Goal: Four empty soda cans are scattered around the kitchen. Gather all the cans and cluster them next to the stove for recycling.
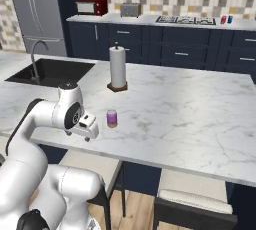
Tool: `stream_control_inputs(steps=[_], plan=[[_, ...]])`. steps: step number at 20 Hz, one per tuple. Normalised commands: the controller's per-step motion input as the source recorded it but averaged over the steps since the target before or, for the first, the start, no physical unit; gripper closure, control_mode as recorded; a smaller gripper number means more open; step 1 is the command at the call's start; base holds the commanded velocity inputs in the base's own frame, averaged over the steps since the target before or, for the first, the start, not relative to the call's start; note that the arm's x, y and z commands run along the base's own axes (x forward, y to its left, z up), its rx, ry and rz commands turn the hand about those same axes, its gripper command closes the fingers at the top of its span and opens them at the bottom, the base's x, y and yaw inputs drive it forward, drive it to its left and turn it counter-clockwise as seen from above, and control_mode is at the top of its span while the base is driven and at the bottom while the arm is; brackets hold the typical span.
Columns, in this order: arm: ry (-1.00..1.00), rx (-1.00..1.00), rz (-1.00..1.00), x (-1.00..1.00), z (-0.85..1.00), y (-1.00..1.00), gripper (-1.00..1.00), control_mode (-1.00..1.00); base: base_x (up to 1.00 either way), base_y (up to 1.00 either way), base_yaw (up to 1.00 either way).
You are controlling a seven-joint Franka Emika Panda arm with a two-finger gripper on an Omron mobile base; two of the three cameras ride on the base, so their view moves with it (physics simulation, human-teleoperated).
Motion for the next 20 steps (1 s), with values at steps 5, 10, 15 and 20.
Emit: stream_control_inputs(steps=[5, 10, 15, 20], plan=[[0.0, 0.0, 0.0, 0.08, 0.0, 0.0, -1.0, -1.0, 0.02, 0.0, 0.0], [0.02, 0.0, -0.01, 0.42, 0.03, 0.0, -1.0, -1.0, 0.0, 0.0, 0.0], [0.05, 0.0, -0.01, 0.48, 0.13, -0.01, -1.0, -1.0, 0.0, 0.0, 0.0], [0.18, 0.0, -0.07, 0.4, 0.3, -0.04, -1.0, -1.0, 0.0, 0.0, 0.0]])
